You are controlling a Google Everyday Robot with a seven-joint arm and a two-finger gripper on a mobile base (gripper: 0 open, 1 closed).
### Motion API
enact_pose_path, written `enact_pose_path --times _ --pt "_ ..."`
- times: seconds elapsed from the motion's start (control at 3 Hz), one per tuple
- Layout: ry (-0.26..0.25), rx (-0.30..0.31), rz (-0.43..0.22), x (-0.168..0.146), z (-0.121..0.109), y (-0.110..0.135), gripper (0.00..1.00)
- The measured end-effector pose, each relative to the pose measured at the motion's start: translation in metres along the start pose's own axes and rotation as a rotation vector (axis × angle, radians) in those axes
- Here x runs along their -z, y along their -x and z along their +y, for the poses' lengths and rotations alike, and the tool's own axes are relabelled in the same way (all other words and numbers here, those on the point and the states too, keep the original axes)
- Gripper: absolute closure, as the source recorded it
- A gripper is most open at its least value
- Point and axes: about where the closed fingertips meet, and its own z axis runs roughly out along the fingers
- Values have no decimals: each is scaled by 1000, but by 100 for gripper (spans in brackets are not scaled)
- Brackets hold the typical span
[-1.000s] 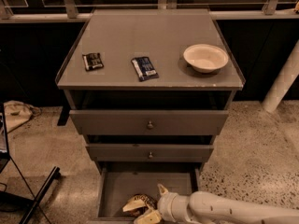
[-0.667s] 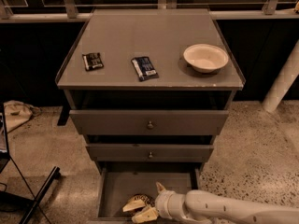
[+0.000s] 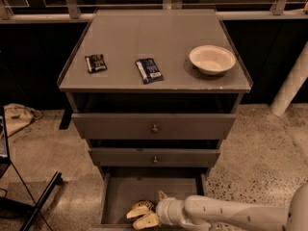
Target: Pick brown chip bag from bottom drawer and place on counter
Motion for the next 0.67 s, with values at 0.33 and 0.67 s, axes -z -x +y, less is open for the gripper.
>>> enact_pose_path --times 0.33,0.67 --pt "1 1 0 0 0 0 19" --pt "1 1 0 0 0 0 43"
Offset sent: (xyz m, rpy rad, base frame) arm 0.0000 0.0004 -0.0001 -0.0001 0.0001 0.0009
